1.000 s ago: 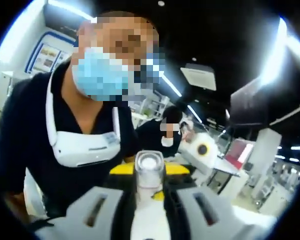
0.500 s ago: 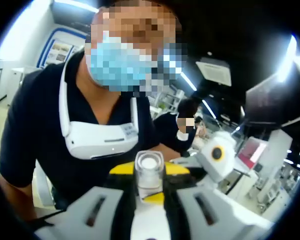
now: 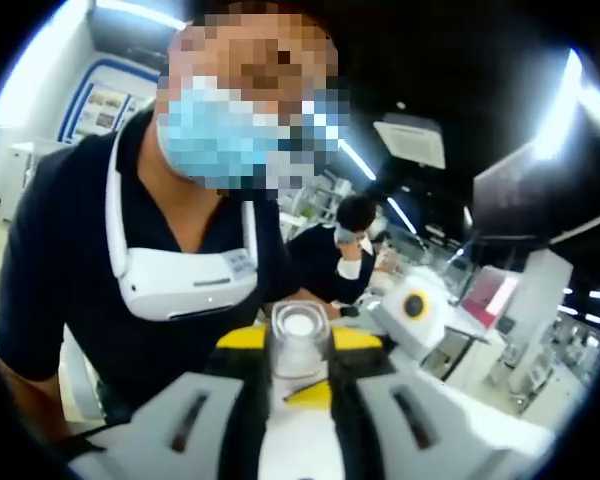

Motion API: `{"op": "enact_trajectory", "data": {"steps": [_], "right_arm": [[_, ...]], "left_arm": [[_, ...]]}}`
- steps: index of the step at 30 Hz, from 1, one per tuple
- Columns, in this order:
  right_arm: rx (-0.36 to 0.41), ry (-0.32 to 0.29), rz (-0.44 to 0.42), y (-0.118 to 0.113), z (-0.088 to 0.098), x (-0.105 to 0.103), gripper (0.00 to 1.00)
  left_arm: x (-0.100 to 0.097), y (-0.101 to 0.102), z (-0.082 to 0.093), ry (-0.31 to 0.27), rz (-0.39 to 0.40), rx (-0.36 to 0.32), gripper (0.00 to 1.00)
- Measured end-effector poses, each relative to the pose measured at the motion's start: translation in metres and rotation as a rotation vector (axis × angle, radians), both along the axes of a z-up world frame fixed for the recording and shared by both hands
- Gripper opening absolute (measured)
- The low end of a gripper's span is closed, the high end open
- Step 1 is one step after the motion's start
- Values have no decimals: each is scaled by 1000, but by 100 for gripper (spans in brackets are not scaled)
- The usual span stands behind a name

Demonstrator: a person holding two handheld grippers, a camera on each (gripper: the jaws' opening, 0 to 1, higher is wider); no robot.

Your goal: Arrange the skincare products in the storage area until every visible bottle or jar stands upright without overlapping.

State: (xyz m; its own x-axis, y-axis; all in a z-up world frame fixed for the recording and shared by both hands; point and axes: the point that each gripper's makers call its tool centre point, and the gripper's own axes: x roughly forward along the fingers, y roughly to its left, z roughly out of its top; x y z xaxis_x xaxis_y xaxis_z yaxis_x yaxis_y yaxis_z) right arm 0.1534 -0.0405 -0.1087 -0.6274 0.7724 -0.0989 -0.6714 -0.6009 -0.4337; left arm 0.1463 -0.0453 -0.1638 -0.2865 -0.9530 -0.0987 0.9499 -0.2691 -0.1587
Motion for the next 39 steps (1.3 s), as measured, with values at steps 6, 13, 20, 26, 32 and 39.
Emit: {"op": "enact_trajectory", "data": {"steps": [6, 13, 20, 26, 32, 39], "right_arm": [[4, 17, -54, 1, 3, 12, 22], [10, 29, -163, 22, 4, 13, 29], [63, 39, -323, 28, 11, 40, 29], [151, 107, -403, 16, 32, 63, 26], [213, 156, -486, 1, 41, 82, 25], [262, 204, -543, -21, 43, 93, 23]], "left_arm": [[7, -2, 2, -7, 37, -28, 21], [31, -1, 7, -44, 157, -97, 21], [60, -1, 15, -98, 287, -163, 21], [80, 0, 19, -112, 366, -211, 21], [93, -2, 21, -125, 412, -231, 21], [106, -10, 20, -127, 439, -250, 21]]}}
